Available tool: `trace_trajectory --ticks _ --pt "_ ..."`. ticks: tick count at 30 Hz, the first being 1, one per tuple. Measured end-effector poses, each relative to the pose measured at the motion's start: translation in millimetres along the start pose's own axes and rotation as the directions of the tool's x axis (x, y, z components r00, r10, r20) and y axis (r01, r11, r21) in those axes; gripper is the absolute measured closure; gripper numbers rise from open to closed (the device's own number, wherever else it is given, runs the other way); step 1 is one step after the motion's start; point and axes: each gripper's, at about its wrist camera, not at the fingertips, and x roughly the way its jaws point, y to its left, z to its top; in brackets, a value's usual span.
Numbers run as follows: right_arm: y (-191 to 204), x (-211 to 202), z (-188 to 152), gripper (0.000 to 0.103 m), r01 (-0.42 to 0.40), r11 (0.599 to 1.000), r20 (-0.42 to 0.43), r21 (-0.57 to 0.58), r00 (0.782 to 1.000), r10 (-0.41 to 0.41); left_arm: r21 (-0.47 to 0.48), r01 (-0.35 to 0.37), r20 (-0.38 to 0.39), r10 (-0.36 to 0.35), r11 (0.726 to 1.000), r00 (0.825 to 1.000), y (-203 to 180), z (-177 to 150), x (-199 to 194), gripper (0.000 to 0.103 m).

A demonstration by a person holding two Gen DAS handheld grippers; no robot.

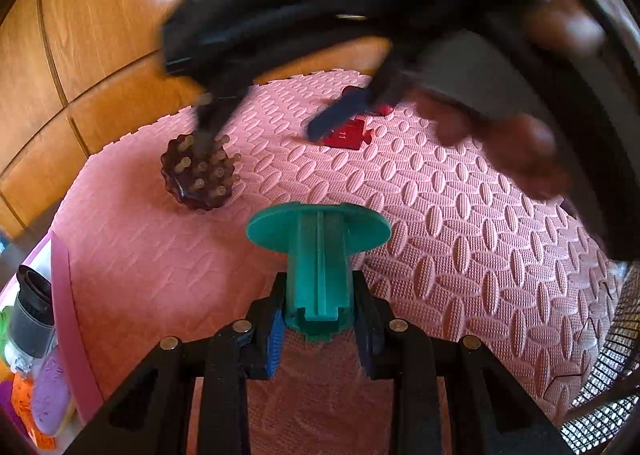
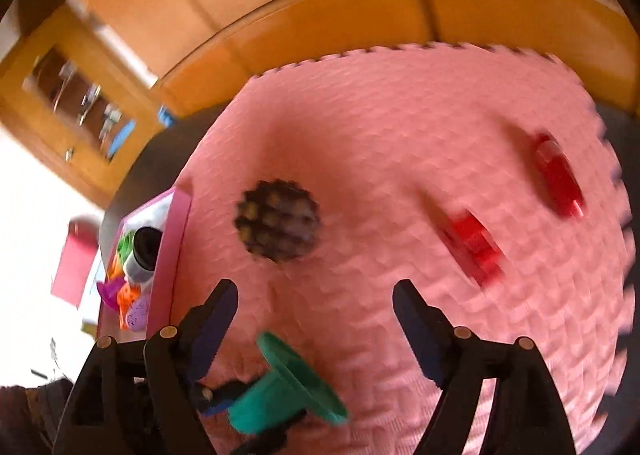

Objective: Organize rigid objects
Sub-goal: 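Lift the teal spool with the left tool while the right tool grasps the brown spiky ball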

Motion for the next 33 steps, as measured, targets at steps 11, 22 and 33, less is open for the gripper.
trace_trajectory --ticks 11,22,33 --pt "37 69 42 0.018 0.074 0.978 -0.162 -0.195 0.981 -0.107 -0.022 0.025 -0.006 -0.025 0.999 1.0 6 3 7 0.073" --pt "13 -10 -2 0.037 0.168 0.981 0.006 -0.092 0.986 -0.168 -0.035 0.034 -0.007 -0.034 0.999 0.999 13 -1 8 0.073" --pt "-29 -31 -64 0.036 0.229 0.968 -0.005 0.103 0.973 -0.229 -0.02 0.015 -0.004 -0.015 1.0 1.0 7 1 3 0.073"
